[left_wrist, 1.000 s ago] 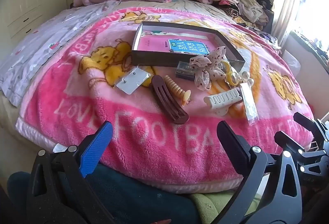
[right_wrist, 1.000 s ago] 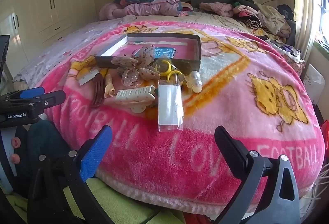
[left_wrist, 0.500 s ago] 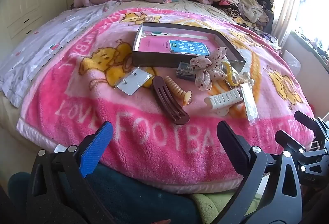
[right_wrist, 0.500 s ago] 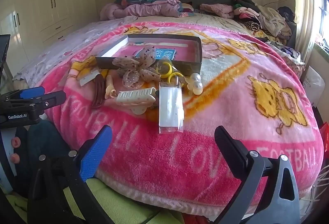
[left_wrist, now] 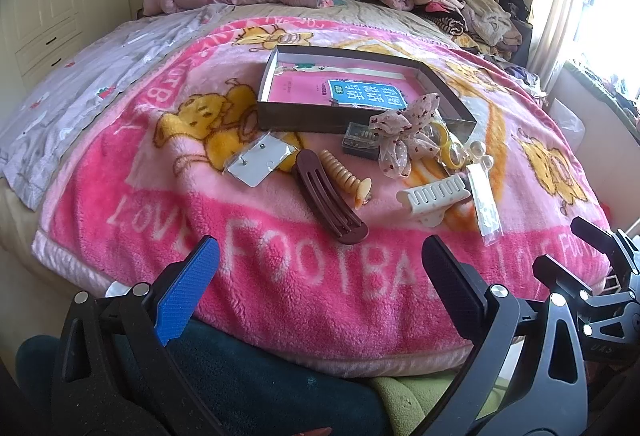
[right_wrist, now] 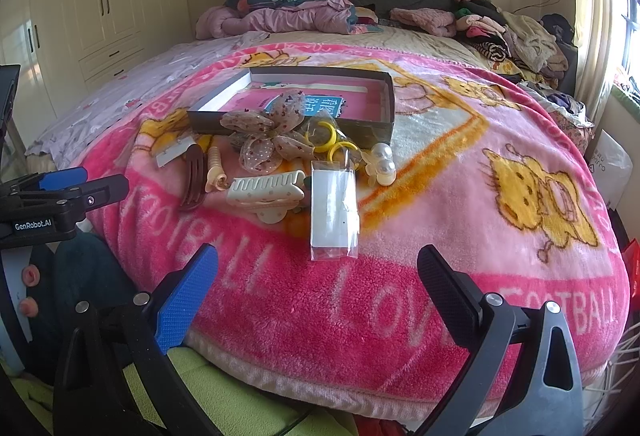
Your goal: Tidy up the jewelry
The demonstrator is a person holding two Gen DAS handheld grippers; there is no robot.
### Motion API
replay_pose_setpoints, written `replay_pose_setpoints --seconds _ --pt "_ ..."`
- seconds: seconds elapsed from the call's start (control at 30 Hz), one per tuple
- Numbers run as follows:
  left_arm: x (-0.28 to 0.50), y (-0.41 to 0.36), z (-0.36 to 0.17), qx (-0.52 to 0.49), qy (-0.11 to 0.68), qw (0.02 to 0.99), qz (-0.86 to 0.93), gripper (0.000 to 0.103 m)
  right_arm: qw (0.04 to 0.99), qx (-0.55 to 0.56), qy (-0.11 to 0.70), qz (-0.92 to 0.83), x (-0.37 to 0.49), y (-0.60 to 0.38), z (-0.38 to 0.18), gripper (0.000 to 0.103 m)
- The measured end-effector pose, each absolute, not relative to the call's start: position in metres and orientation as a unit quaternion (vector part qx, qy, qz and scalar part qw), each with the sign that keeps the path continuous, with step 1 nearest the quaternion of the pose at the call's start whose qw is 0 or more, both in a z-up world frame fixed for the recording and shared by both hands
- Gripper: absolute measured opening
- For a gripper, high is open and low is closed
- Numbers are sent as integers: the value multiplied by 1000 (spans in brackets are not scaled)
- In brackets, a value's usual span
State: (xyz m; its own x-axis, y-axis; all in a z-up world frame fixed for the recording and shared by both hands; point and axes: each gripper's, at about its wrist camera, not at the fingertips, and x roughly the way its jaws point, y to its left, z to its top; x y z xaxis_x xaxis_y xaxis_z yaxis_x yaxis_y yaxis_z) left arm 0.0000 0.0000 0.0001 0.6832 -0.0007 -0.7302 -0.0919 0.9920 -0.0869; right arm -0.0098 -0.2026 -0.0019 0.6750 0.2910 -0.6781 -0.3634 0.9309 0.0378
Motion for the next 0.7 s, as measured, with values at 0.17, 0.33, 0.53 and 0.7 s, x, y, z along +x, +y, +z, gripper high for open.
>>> replay_pose_setpoints --seconds 0.17,0.33,0.53,0.7 --pt "0 0 0 -58 397 916 25 92 914 -50 361 180 -10 -202 0 97" --pt "0 0 0 -58 396 916 25 92 914 -50 361 180 -11 -202 -1 97" --pt "0 0 0 -59 396 916 25 92 914 -50 360 180 -10 -201 -2 97" --pt "0 0 0 -58 396 916 26 92 914 -50 361 180 -11 -201 -2 97"
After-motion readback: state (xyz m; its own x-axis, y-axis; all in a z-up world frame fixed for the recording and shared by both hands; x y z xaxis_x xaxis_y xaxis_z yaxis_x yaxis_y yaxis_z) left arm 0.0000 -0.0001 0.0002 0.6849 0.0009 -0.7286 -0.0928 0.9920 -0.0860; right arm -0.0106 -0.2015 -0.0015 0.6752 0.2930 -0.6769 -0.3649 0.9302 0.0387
